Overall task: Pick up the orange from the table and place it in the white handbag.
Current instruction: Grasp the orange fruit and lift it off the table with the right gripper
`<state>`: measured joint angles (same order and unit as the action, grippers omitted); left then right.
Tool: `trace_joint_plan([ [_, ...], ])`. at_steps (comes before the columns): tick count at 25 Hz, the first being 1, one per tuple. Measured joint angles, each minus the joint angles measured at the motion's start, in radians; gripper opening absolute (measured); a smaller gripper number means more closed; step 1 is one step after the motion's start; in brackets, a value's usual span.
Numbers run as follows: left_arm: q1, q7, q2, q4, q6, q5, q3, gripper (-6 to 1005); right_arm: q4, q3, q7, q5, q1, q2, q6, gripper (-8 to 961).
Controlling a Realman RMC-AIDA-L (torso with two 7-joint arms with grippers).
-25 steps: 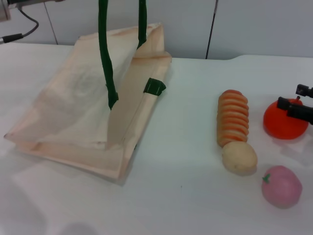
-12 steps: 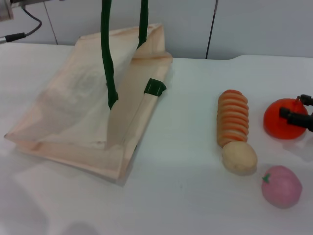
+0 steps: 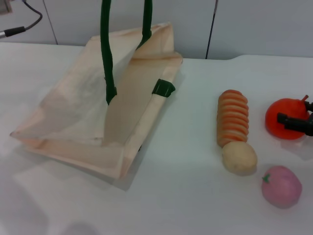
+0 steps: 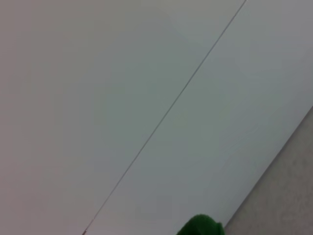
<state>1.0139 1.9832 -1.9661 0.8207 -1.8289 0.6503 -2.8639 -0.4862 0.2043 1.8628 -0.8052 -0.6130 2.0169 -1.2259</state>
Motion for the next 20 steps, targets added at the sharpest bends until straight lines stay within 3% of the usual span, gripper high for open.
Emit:
trace_joint_plan([
  [9,-0.001,0.002,0.000,0.000,0.000,0.003,0.000,86,0.000,0.001,-0.001,0.018,-0.003,0.000,0.000,867],
  [15,-0.003,0.002,0.000,0.000,0.000,0.003,0.000,86,0.000,0.001,-0.001,0.037,-0.009,0.000,0.000,657],
  [20,-0.004,0.002,0.000,0.000,0.000,0.003,0.000,86,-0.002,-0.001,-0.001,0.036,-0.010,0.000,0.000,562],
])
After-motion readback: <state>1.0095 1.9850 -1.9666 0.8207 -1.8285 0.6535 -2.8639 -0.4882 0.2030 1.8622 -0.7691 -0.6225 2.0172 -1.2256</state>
